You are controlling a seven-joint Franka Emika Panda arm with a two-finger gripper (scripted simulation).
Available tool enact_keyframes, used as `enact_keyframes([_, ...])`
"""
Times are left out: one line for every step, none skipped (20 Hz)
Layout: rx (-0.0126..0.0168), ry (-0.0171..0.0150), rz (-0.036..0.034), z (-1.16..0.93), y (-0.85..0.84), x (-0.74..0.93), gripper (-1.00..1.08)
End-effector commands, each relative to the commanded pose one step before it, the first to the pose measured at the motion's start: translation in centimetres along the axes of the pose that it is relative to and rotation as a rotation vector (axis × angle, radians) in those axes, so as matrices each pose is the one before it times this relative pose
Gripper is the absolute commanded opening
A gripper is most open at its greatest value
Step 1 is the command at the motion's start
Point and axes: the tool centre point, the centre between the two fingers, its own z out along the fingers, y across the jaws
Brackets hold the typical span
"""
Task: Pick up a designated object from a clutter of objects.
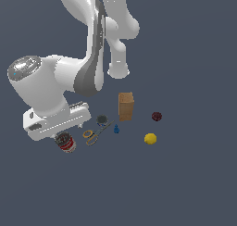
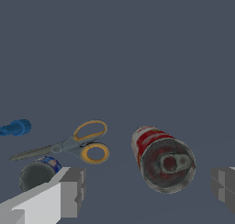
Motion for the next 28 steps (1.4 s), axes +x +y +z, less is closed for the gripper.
enact_keyframes([0.00265, -0.00246, -0.03477, 1.351, 1.251, -0.6, 1.0])
enact_keyframes([0.0011, -0.001, -0.01118, 0.47, 0.408, -0.243, 1.0])
enact_keyframes([0.00105, -0.0009, -0.01036, 0.437, 0.372, -0.235, 1.0])
enact_keyframes([0.00098, -0.0008, -0.00953, 0.404, 0.336, -0.223, 1.0])
enact_keyframes([0.00091, -0.00071, -0.00871, 0.371, 0.302, -0.21, 1.0])
enact_keyframes([0.00084, -0.00062, -0.00783, 0.336, 0.271, -0.198, 1.0])
enact_keyframes([0.00076, -0.00055, -0.00705, 0.302, 0.238, -0.179, 1.0])
enact_keyframes([0.00068, -0.00047, -0.00624, 0.268, 0.207, -0.16, 1.0])
enact_keyframes([0.00059, -0.0004, -0.00535, 0.232, 0.179, -0.145, 1.0])
enact_keyframes([0.00051, -0.00033, -0.00454, 0.197, 0.15, -0.123, 1.0])
enact_keyframes([0.00042, -0.00027, -0.00375, 0.162, 0.12, -0.1, 1.0])
enact_keyframes([0.00033, -0.00021, -0.0029, 0.126, 0.093, -0.079, 1.0])
enact_keyframes([0.00023, -0.00014, -0.00205, 0.09, 0.067, -0.058, 1.0])
enact_keyframes([0.00013, -0.00008, -0.00119, 0.054, 0.042, -0.038, 1.0])
enact_keyframes([0.00008, -0.00005, -0.00068, 0.02, 0.003, 0.004, 1.0])
enact_keyframes([0.00033, -0.00048, 0.0038, -0.063, -0.06, -0.006, 1.0])
enact_keyframes([0.0, 0.0, 0.0, 0.042, 0.001, -0.002, 1.0])
enact_keyframes([0.0, 0.0, 0.0, 0.125, 0.003, -0.006, 1.0])
enact_keyframes([0.0, 0.0, 0.0, 0.208, 0.005, -0.011, 1.0])
enact_keyframes([-0.00006, 0.00008, -0.00068, 0.284, -0.02, 0.021, 1.0])
enact_keyframes([0.0, 0.0, 0.0, 0.374, 0.007, -0.021, 1.0])
enact_keyframes([0.0, 0.0, 0.0, 0.458, 0.006, -0.027, 1.0])
enact_keyframes([-0.00006, 0.00009, -0.00068, 0.534, -0.021, 0.004, 1.0])
enact_keyframes([-0.00006, 0.00009, -0.00068, 0.61, -0.022, -0.002, 1.0])
enact_keyframes([0.0, 0.0, 0.0, 0.588, 0.003, -0.038, 1.0])
enact_keyframes([-0.00006, 0.00009, -0.00068, 0.503, -0.022, 0.005, 1.0])
enact_keyframes([0.0, 0.0, 0.0, 0.43, 0.006, -0.025, 1.0])
enact_keyframes([-0.00006, 0.00008, -0.00068, 0.345, -0.016, 0.02, 1.0])
